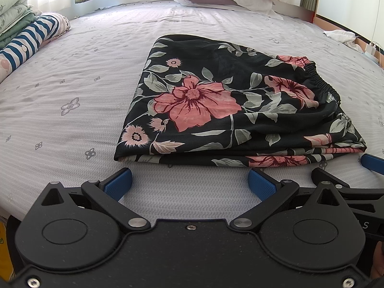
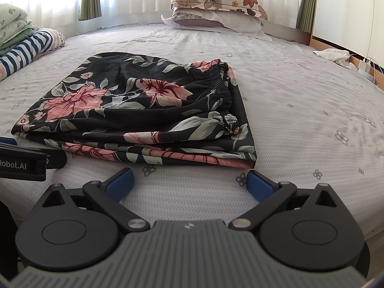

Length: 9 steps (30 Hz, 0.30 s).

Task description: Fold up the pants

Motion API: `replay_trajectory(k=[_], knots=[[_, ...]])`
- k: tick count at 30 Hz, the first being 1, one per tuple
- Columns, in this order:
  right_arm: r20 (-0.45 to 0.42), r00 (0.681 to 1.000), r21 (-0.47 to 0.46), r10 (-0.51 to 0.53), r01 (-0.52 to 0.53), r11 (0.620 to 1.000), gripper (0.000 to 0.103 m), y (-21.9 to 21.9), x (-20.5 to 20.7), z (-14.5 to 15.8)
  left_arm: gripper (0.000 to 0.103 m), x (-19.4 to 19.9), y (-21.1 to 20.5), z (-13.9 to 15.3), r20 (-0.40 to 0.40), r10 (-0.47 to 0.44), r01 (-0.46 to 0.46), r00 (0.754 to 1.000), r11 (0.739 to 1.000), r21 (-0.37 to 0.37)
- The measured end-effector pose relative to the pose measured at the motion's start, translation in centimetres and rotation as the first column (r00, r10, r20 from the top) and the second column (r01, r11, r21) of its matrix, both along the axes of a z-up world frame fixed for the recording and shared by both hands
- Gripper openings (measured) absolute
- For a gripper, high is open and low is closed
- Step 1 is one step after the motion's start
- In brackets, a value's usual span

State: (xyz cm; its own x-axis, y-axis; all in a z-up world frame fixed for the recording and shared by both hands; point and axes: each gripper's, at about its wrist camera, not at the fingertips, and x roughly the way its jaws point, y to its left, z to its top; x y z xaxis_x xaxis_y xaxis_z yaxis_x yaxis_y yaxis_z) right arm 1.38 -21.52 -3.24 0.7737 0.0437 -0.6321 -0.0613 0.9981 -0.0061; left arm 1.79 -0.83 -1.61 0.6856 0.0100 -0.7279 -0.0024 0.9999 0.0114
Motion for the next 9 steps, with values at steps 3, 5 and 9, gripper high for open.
replay_trajectory(k=[3,5,9], knots=[[0.0,1.0,0.0,0.0,0.0,1.0,0.103,-0.01,0.0,-0.01,0.103,0.0,-0.01,-0.01,0.002,0.0,0.0,1.0,1.0,0.002],[0.0,1.0,0.0,0.0,0.0,1.0,0.103,-0.01,0.0,-0.03,0.103,-0.06,-0.01,0.03,0.007,-0.001,0.001,1.0,1.0,0.003],[0.005,1.0,0.001,0.001,-0.001,1.0,0.103,-0.08,-0.01,0.04,0.103,-0.24,-0.03,0.12,0.018,-0.012,0.012,1.0,1.0,0.014]])
